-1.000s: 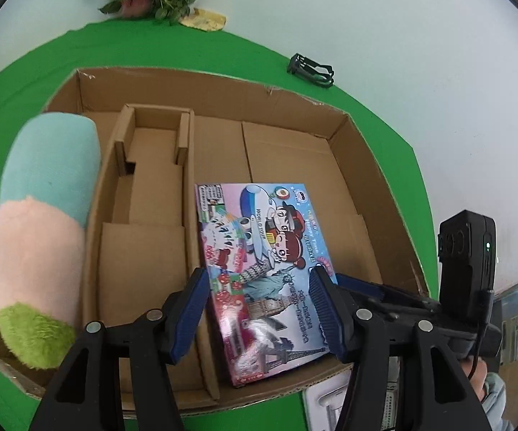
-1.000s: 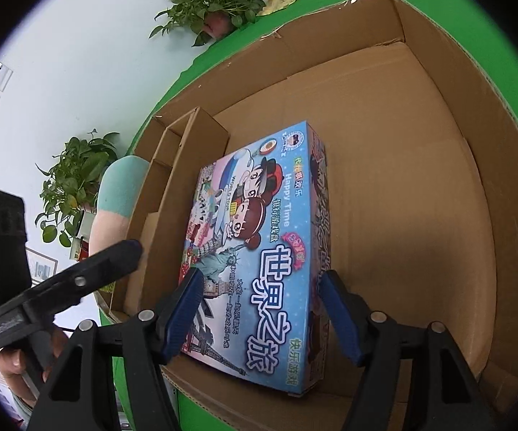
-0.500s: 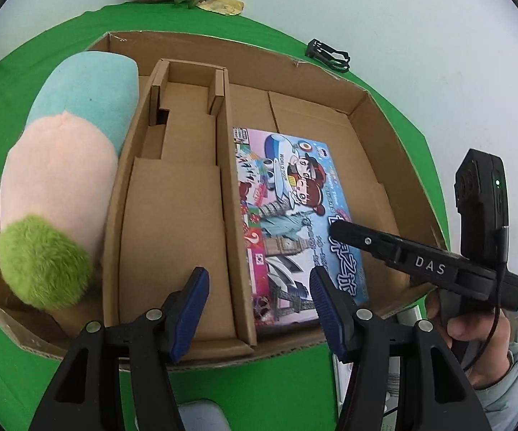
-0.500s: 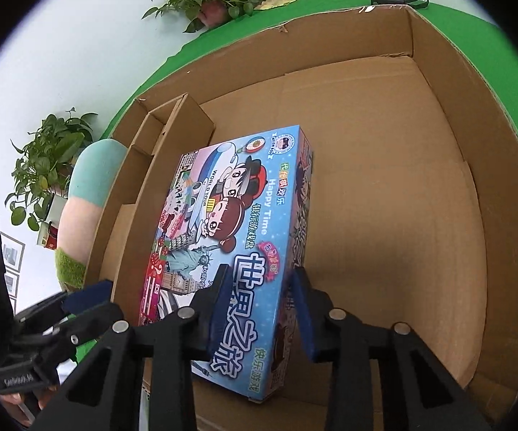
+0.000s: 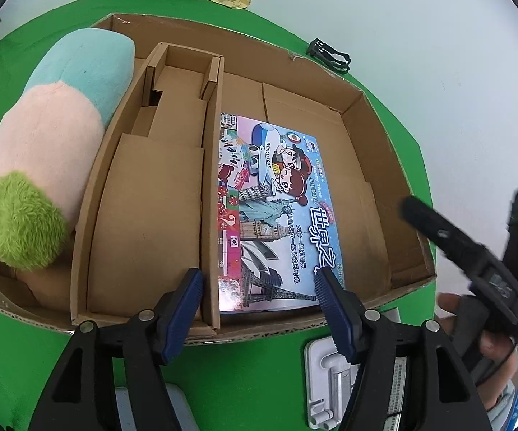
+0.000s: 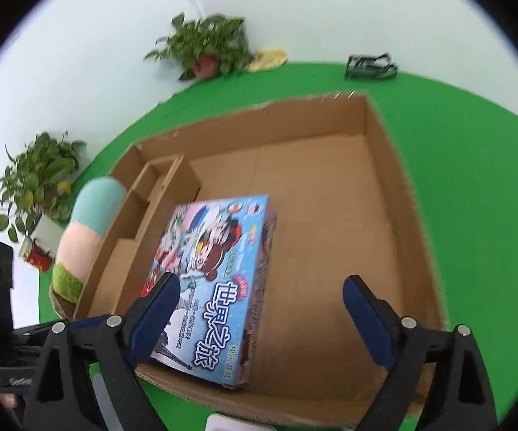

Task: Organize objects
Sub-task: 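Lower the board-game box into the box beside the insert and release, then grasp the white medicine box with the left tool and lift it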

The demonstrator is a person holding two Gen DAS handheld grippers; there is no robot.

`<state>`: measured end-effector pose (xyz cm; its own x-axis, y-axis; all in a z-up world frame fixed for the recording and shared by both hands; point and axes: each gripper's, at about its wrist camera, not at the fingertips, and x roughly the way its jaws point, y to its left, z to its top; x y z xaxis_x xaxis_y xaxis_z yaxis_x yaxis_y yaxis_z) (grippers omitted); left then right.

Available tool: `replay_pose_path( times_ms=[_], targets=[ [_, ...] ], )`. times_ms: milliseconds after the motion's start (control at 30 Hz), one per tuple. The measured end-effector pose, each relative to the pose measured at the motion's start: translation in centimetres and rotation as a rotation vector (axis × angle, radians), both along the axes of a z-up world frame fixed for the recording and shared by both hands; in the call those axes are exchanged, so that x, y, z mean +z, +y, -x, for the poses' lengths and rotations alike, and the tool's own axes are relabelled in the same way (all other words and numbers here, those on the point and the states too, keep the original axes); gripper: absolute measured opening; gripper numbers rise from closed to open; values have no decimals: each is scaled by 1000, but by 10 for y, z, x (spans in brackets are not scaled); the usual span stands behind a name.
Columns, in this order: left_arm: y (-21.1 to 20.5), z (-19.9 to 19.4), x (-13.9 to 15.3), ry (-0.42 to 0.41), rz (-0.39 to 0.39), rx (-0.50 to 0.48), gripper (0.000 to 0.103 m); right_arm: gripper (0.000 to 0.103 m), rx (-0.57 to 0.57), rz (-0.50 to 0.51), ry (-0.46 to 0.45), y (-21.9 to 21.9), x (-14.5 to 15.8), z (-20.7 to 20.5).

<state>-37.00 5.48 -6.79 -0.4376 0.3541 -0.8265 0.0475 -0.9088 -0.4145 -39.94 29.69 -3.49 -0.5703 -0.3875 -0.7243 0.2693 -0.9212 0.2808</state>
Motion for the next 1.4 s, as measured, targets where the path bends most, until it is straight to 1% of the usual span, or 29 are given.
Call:
replay_pose_path(
  times_ms=[100, 133, 200, 233, 267, 333, 367, 400, 433, 467, 600, 667, 733, 800, 900, 967, 1033, 1133, 1167, 1267, 1300, 1333, 1367, 1400],
  targets=[
    [3, -3, 5, 27, 34, 13, 63, 103, -26, 9, 48, 14, 16, -17],
    [4, -8, 10, 57, 63, 20, 63, 103, -24, 9, 56, 16, 19, -22],
    [7, -21, 27, 142, 131, 25, 63, 103, -14, 0, 69, 18, 24, -35],
    [8, -34, 42, 215, 178, 37, 65, 103, -14, -12, 82, 18, 26, -42],
    [8, -44, 51, 262, 204, 43, 68, 103, -16, -22, 95, 18, 28, -48],
    [6, -78, 77, 409, 291, 80, 95, 103, -31, -67, 140, 19, 32, -66],
    [5, -97, 89, 484, 342, 108, 102, 103, -51, -114, 173, 19, 33, -79],
    [3, -114, 98, 546, 378, 128, 103, 103, -69, -155, 193, 19, 34, -88],
    [0, -126, 105, 576, 398, 135, 103, 103, -81, -177, 209, 19, 34, -98],
    [-2, -135, 110, 588, 409, 133, 103, 103, -84, -175, 213, 21, 34, -106],
    [-9, -162, 117, 572, 377, 128, 103, 103, -60, -120, 224, 29, 33, -137],
    [-8, -172, 117, 567, 352, 113, 103, 103, -26, -88, 229, 31, 34, -152],
    [-4, -180, 111, 538, 318, 83, 103, 103, 3, -73, 230, 32, 35, -166],
    [4, -185, 103, 505, 266, 41, 103, 103, 49, -66, 217, 31, 34, -182],
    [21, -191, 86, 424, 158, -56, 103, 103, 90, -98, 172, 30, 25, -208],
    [37, -194, 71, 364, 88, -124, 103, 103, 95, -85, 112, 34, 13, -221],
    [54, -195, 54, 306, 5, -188, 103, 103, 101, -97, 64, 35, 0, -231],
    [80, -196, 30, 229, -79, -239, 102, 102, 86, -138, 11, 37, -20, -243],
    [88, -198, 26, 211, -94, -255, 102, 102, 80, -139, -11, 38, -25, -246],
    [105, -200, 12, 184, -131, -290, 102, 94, 75, -170, -34, 38, -35, -254],
    [110, -201, 8, 176, -140, -302, 102, 87, 74, -179, -37, 37, -37, -255],
    [114, -202, 4, 168, -147, -311, 102, 78, 74, -182, -47, 36, -40, -256],
    [117, -203, 3, 164, -151, -317, 102, 73, 74, -178, -58, 35, -42, -256],
    [118, -203, 0, 160, -155, -319, 102, 63, 75, -180, -69, 34, -44, -256]
  ],
)
